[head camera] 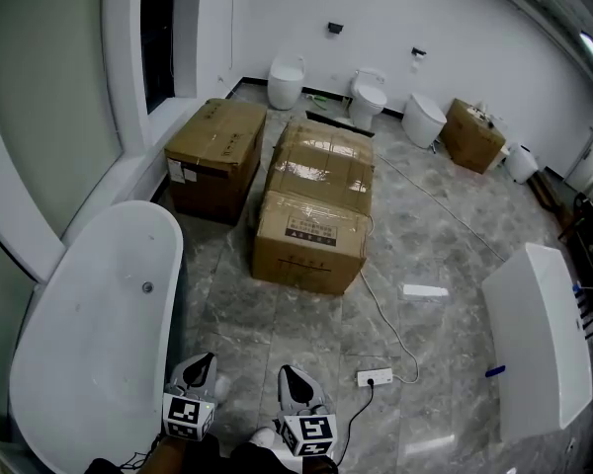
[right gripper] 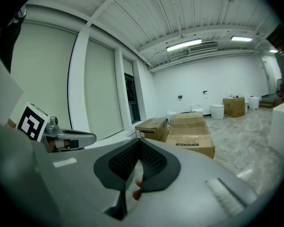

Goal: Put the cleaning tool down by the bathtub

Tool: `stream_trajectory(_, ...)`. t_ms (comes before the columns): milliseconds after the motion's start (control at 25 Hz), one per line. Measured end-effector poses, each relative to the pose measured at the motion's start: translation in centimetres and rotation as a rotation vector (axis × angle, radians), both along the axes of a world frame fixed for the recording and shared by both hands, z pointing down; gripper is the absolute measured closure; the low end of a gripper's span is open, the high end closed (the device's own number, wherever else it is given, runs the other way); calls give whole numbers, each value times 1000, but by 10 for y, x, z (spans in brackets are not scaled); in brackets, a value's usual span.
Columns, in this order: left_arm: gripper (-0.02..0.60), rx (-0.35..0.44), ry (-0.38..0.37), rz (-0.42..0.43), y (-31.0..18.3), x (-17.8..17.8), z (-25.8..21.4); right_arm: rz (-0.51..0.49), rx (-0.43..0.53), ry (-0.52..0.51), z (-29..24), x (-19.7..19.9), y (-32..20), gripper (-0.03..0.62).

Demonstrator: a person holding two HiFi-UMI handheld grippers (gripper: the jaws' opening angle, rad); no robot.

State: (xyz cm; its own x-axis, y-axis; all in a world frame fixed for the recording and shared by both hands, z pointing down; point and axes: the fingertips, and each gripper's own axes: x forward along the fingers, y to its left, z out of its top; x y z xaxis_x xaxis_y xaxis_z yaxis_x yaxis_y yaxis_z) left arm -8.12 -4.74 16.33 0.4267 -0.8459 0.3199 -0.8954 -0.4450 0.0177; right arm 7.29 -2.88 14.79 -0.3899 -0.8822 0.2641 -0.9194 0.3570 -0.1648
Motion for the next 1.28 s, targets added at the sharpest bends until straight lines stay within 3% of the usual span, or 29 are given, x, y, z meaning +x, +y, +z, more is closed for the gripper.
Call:
stream_trajectory(640, 581, 118, 37, 14, -7, 20, -59, 43, 67, 42, -42, 33, -3, 571)
stream_trajectory(1280, 581, 184, 5, 64, -8, 23, -82, -29, 152, 62, -75, 11, -14, 571)
